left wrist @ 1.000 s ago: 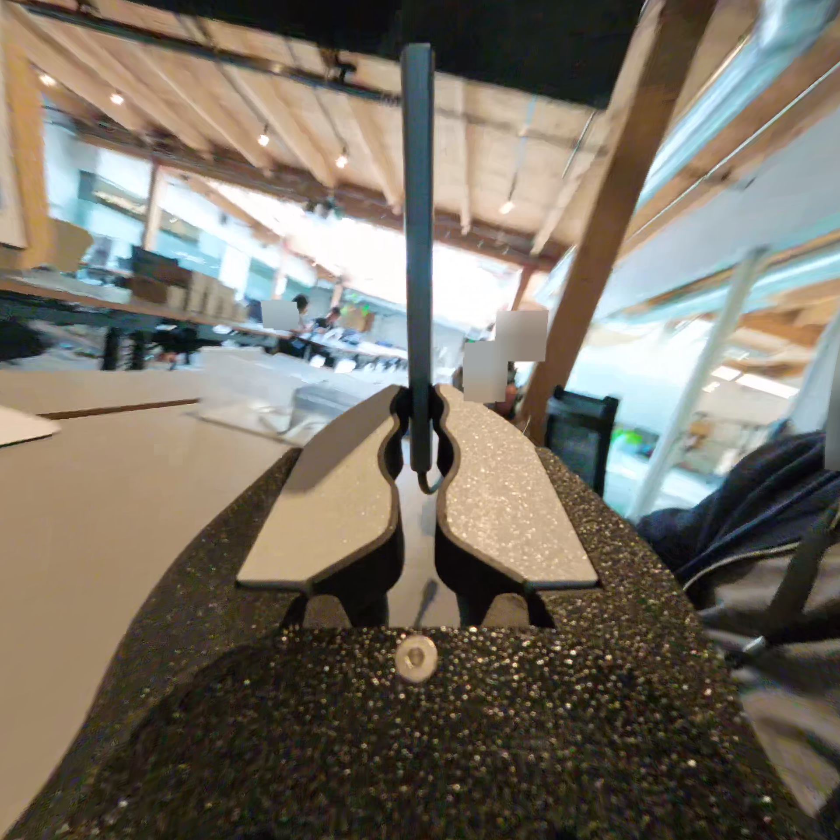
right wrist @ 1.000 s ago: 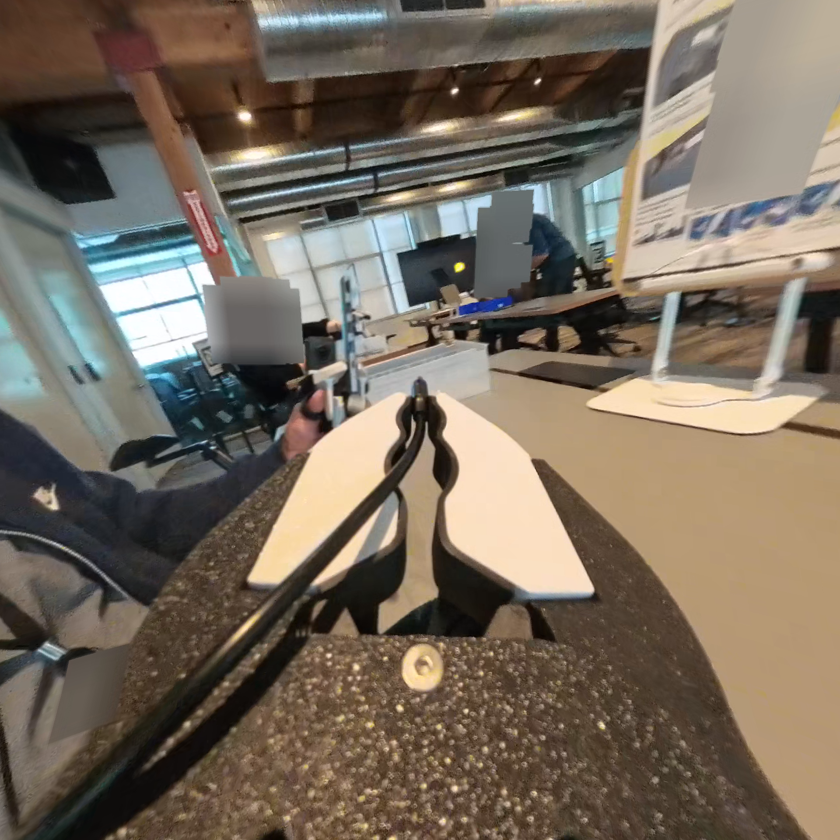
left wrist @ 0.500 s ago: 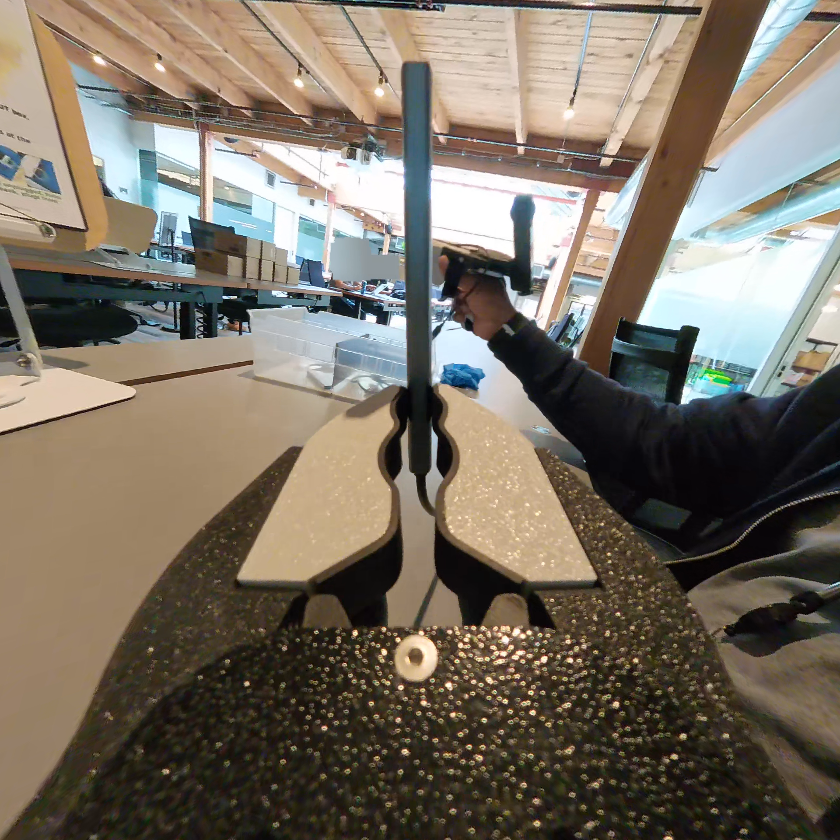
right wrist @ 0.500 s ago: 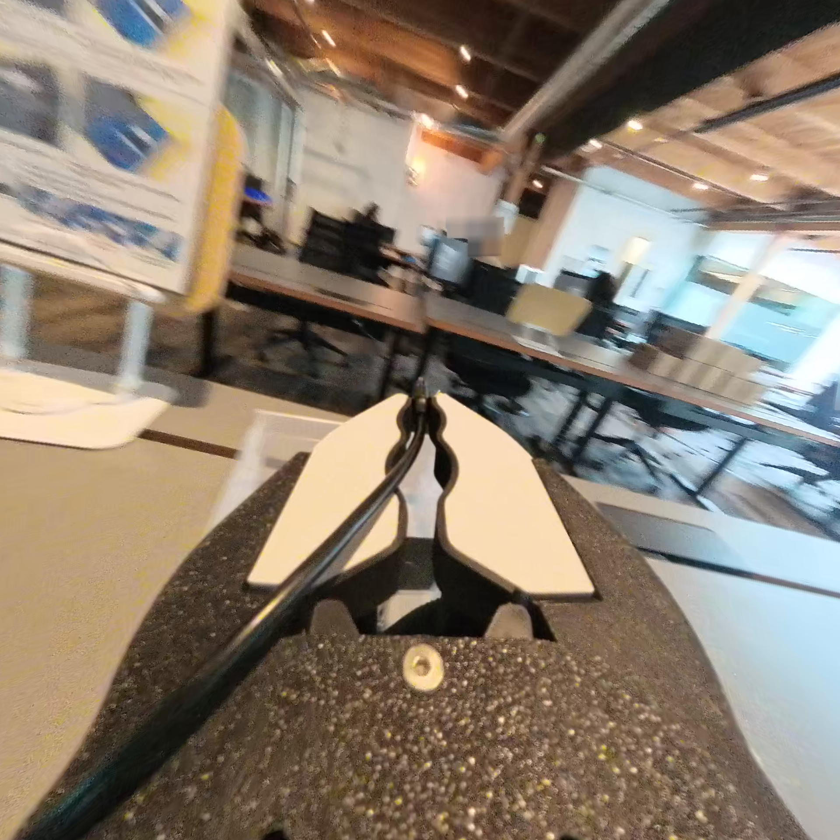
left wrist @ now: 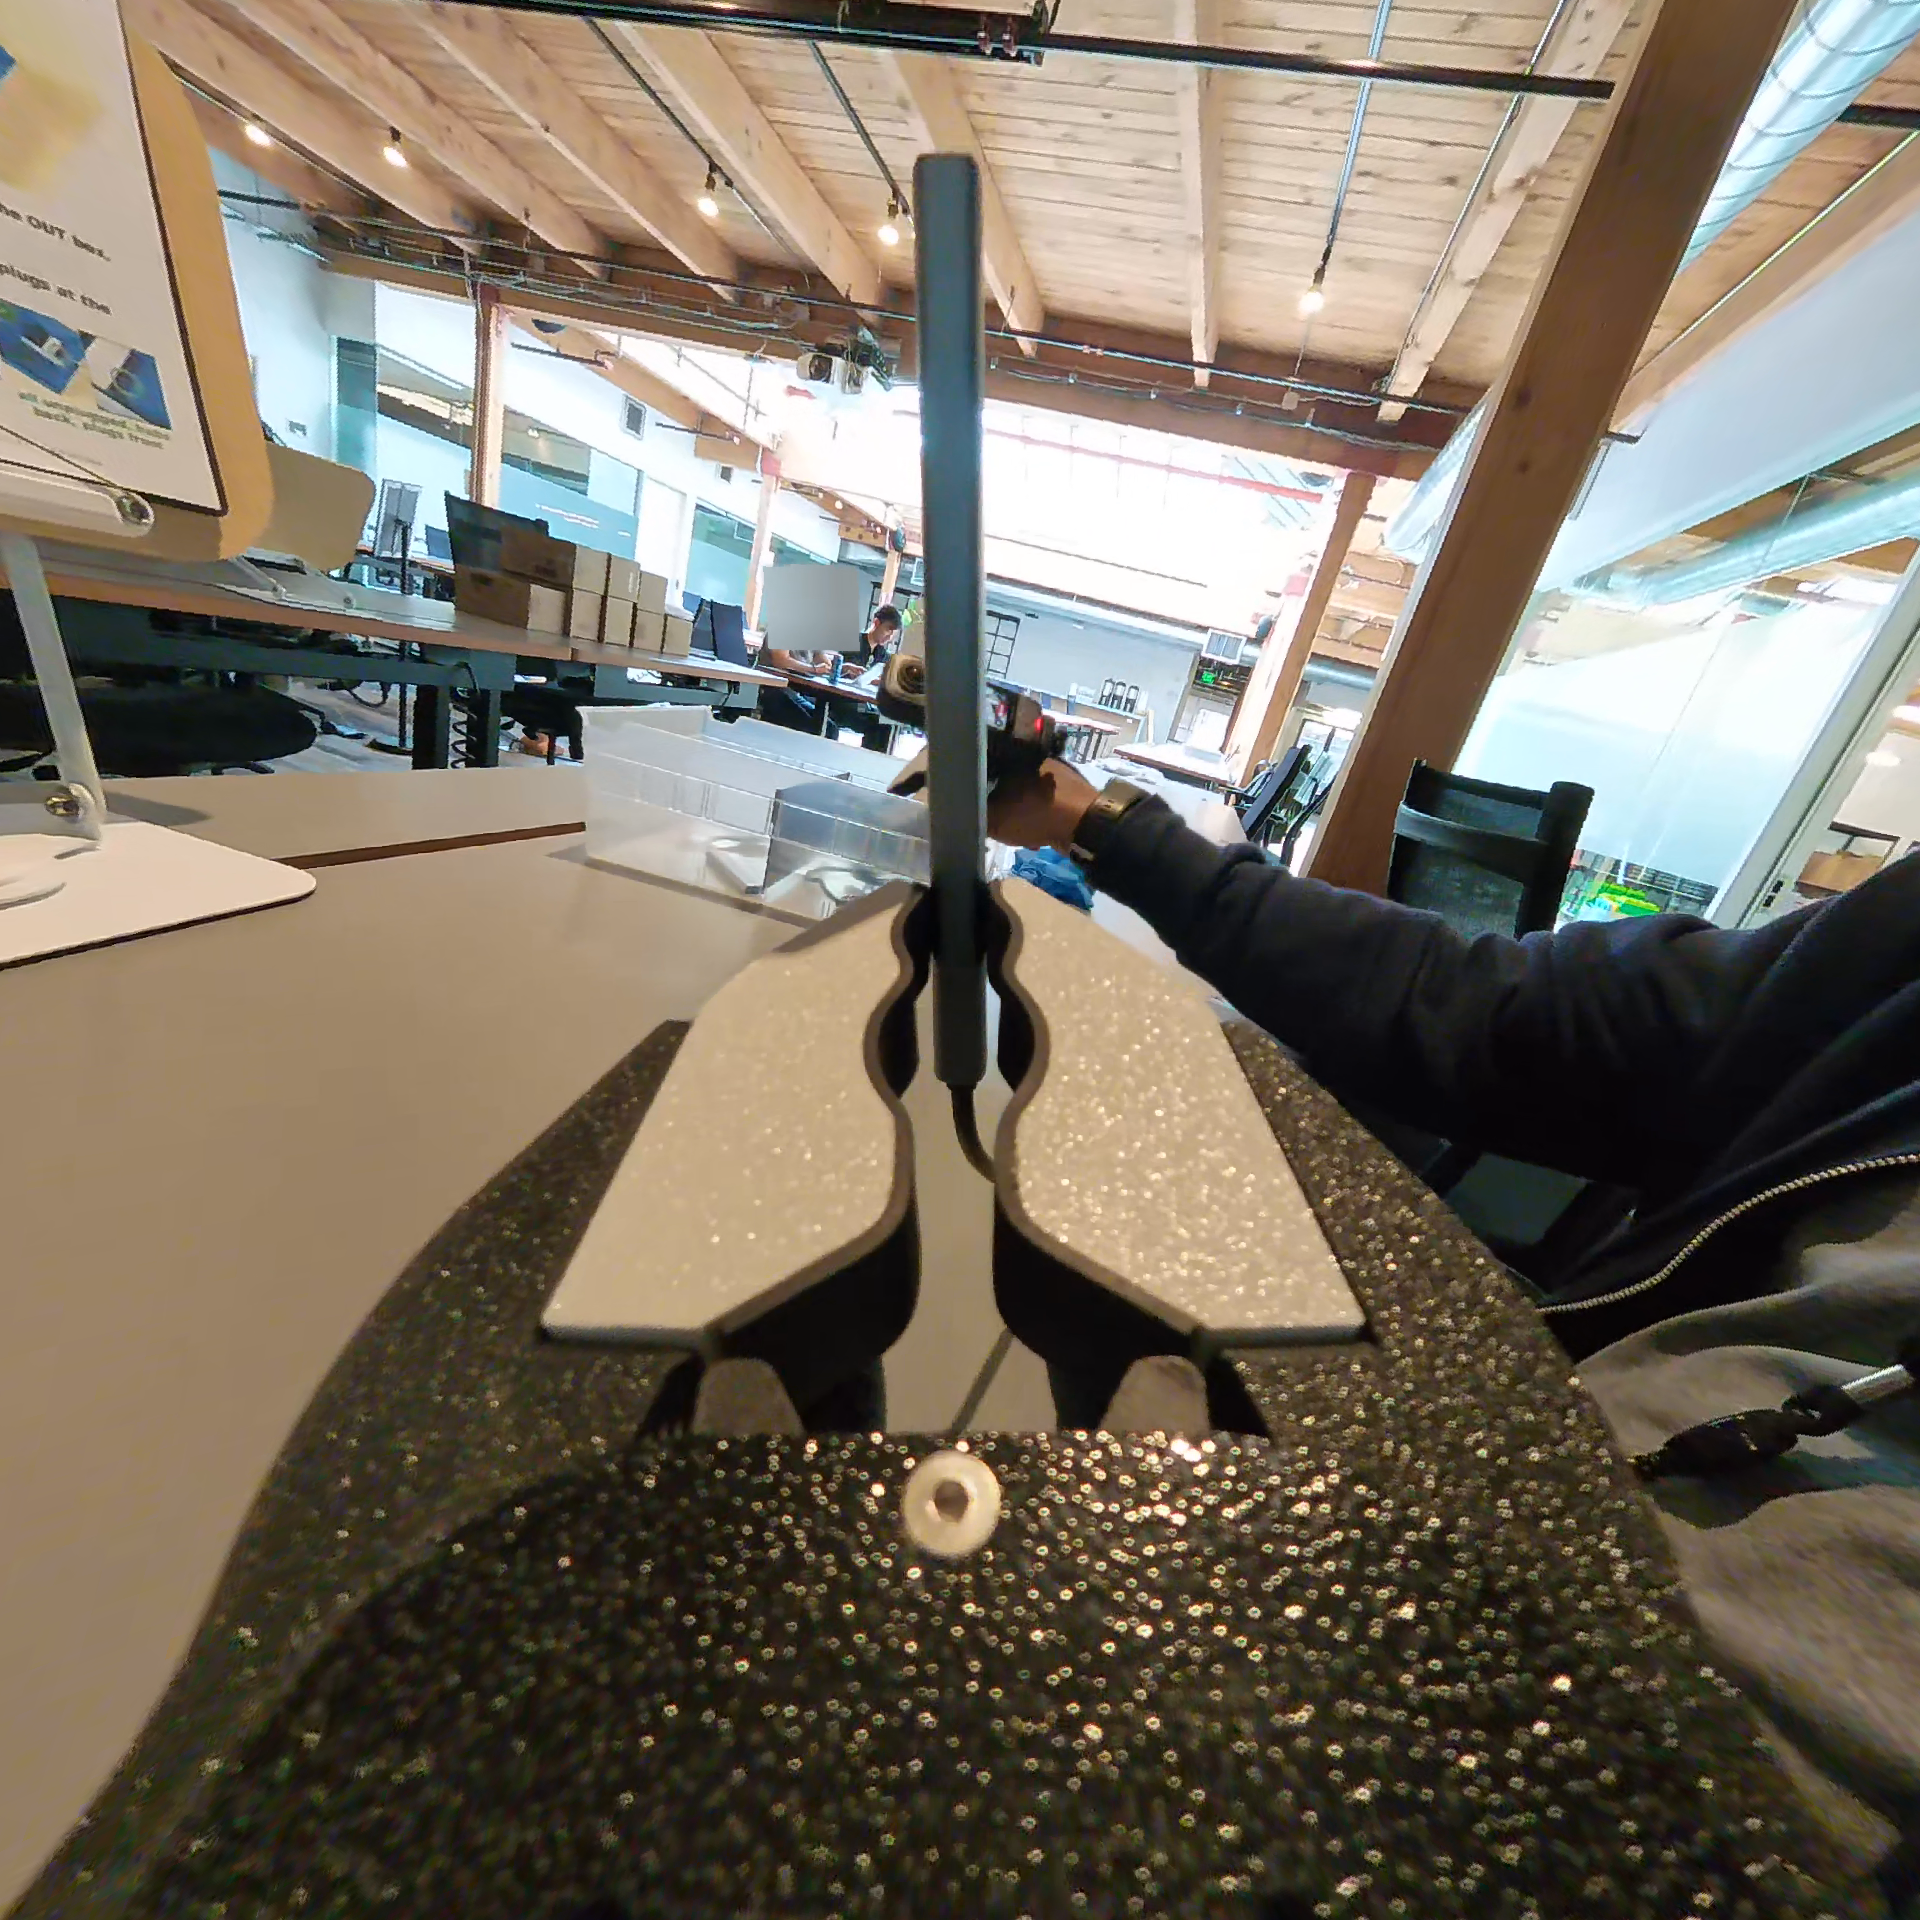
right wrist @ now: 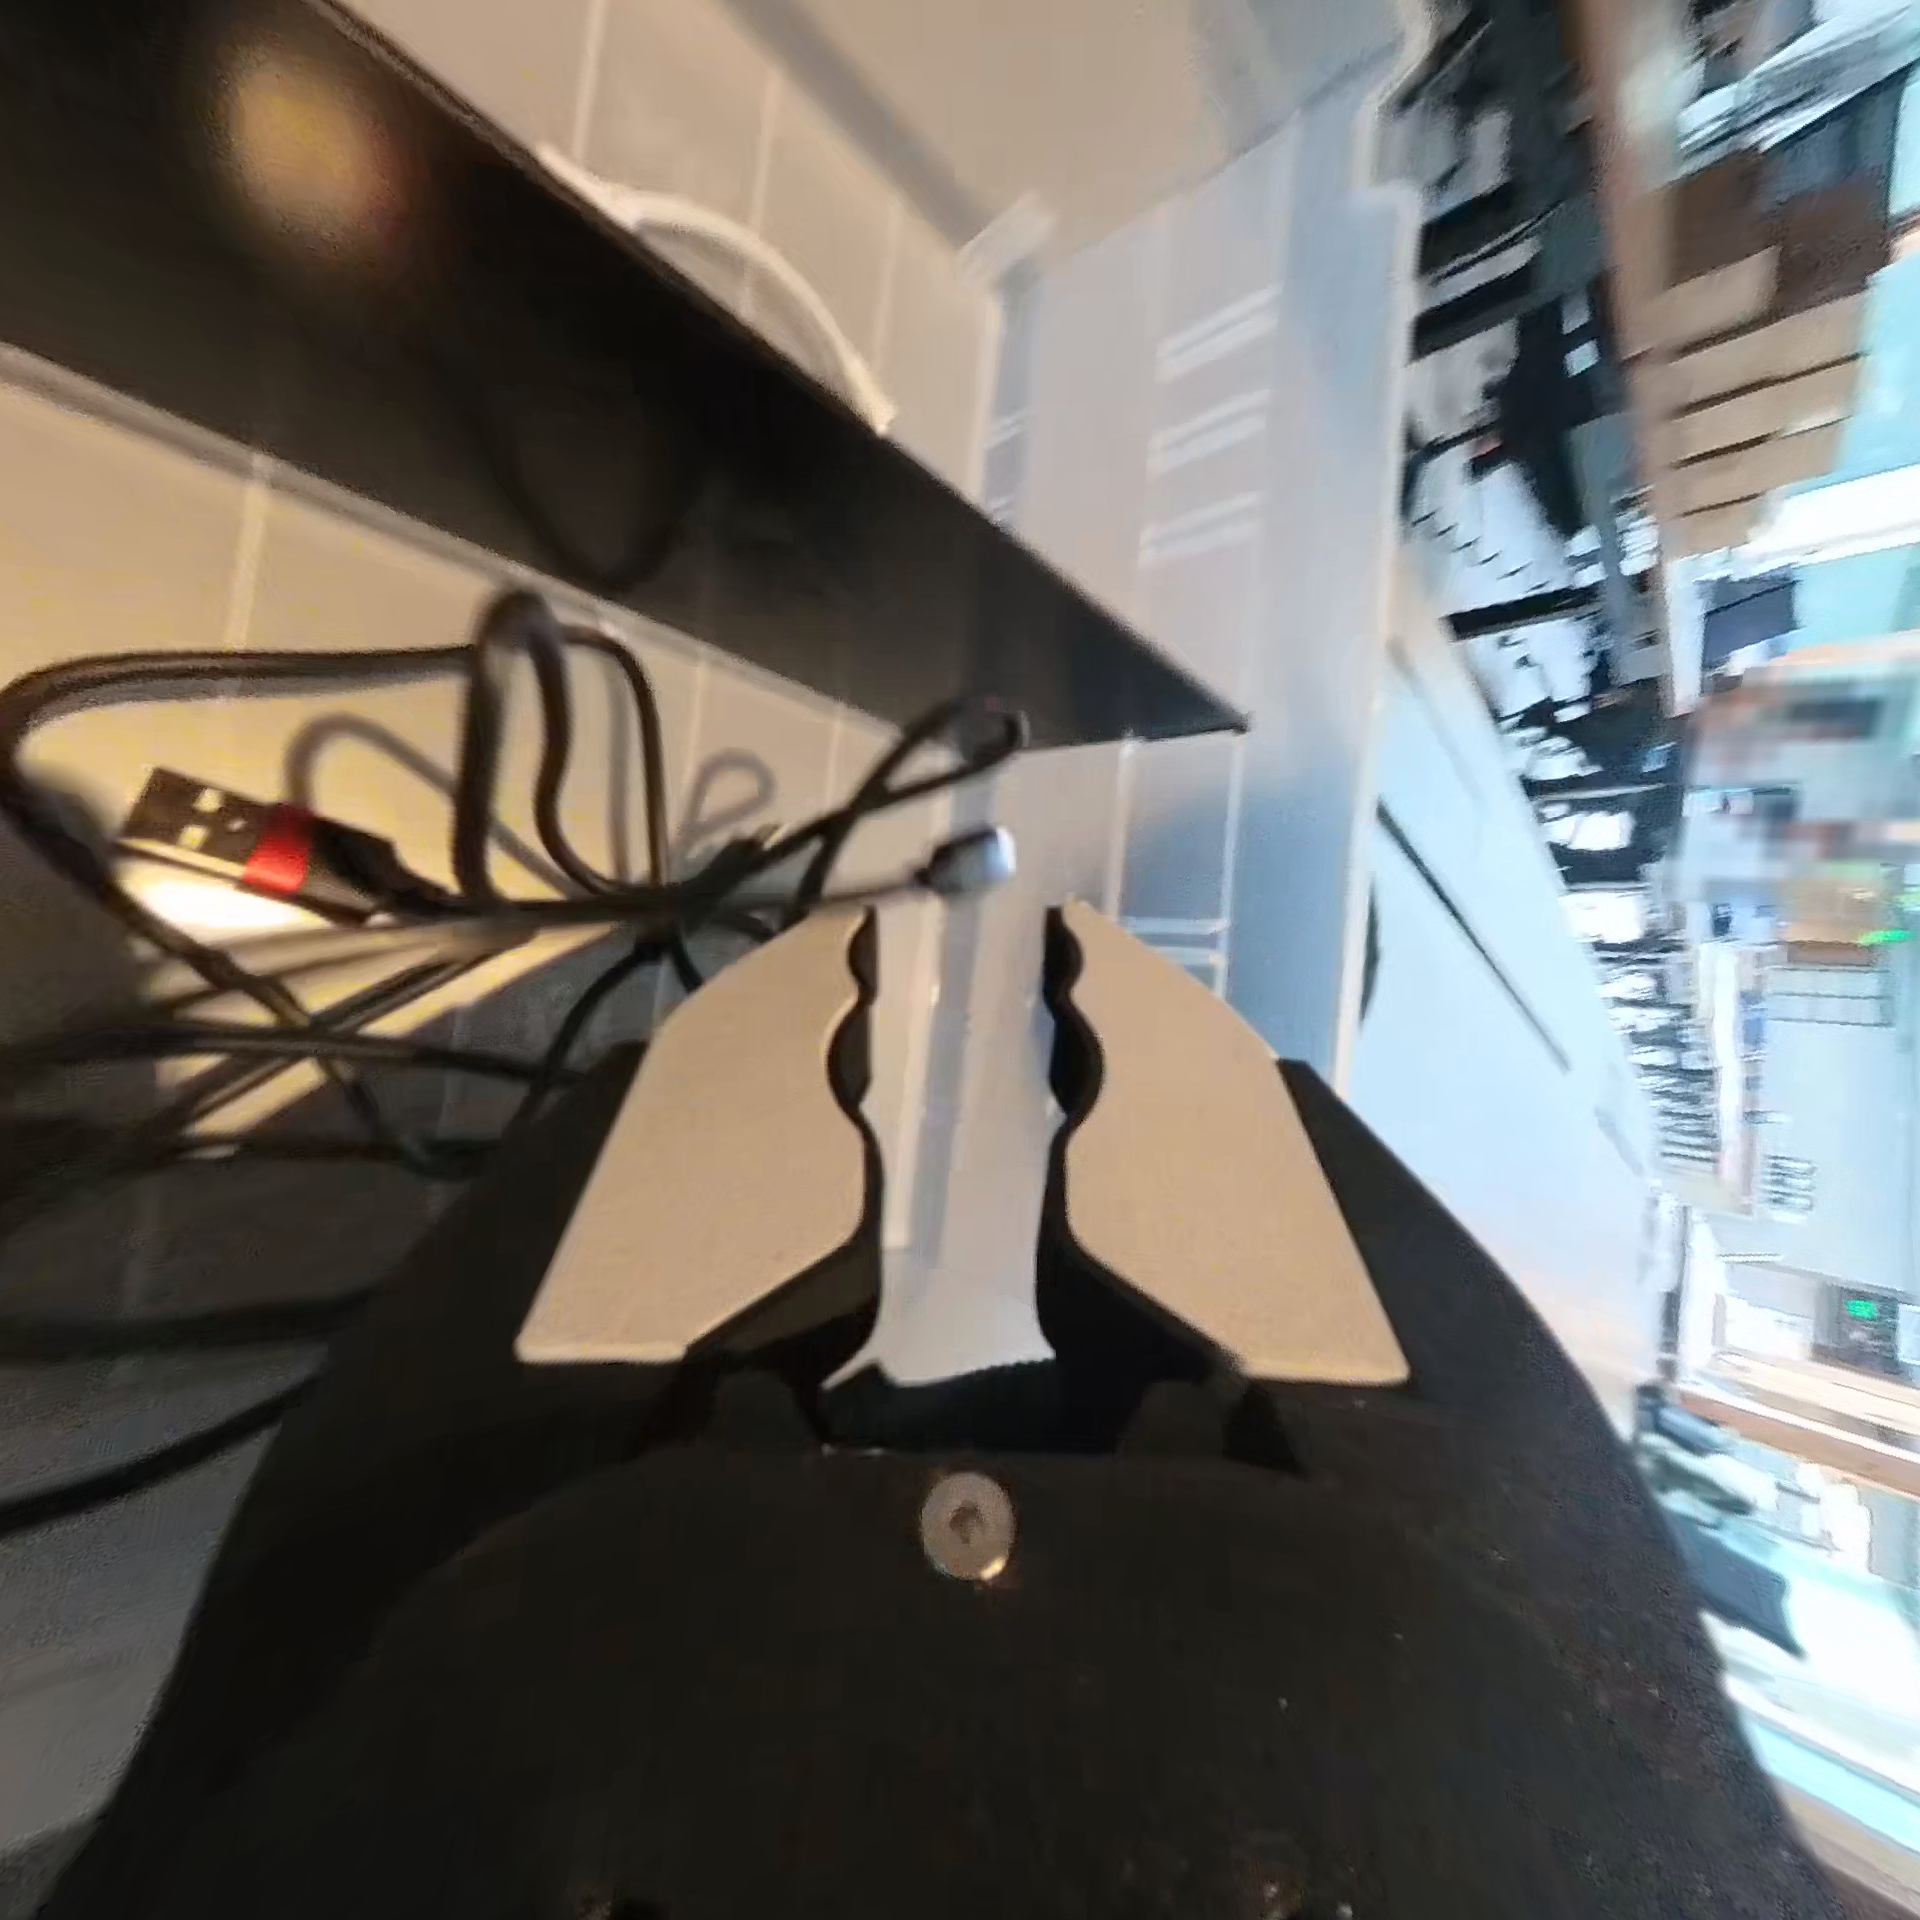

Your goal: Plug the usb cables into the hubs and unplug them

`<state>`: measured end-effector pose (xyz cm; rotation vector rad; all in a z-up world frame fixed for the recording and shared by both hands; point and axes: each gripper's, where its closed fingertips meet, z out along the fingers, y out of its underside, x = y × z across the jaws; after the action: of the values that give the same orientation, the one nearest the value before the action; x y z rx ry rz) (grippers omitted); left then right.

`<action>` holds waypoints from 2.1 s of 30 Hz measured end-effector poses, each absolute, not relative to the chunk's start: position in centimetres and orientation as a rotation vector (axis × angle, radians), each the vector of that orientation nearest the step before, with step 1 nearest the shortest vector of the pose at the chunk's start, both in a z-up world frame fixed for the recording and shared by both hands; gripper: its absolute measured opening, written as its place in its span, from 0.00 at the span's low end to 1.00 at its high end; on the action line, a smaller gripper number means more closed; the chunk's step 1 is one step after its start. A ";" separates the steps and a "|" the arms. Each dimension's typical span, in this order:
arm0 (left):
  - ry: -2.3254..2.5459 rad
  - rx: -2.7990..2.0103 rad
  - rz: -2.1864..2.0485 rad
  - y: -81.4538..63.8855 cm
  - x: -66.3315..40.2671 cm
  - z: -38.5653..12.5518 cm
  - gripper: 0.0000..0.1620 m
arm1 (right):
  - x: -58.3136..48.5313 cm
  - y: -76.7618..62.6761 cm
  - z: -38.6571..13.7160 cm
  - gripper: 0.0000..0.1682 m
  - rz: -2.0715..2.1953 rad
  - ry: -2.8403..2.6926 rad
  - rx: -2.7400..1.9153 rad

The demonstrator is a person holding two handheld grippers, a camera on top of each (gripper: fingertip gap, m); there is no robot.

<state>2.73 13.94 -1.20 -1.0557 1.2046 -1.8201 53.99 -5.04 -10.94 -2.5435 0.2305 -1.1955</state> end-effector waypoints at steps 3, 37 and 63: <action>1.197 -1.054 -1.818 14.0 2.7 -1.1 0.06 | 53.4 -5.8 -11.4 0.35 -1.030 0.313 -2.621; 1.435 -1.129 -1.844 7.7 7.6 -3.4 0.18 | 8.5 7.7 -0.3 0.06 0.484 -0.425 -1.611; 1.155 -1.155 -1.947 11.3 5.8 -1.3 0.13 | 54.1 11.3 4.4 0.05 -1.091 -0.322 -1.679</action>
<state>5.81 11.28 -1.34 -1.1546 1.1552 -1.9465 54.07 11.28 4.39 -1.6789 -0.3215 -1.0910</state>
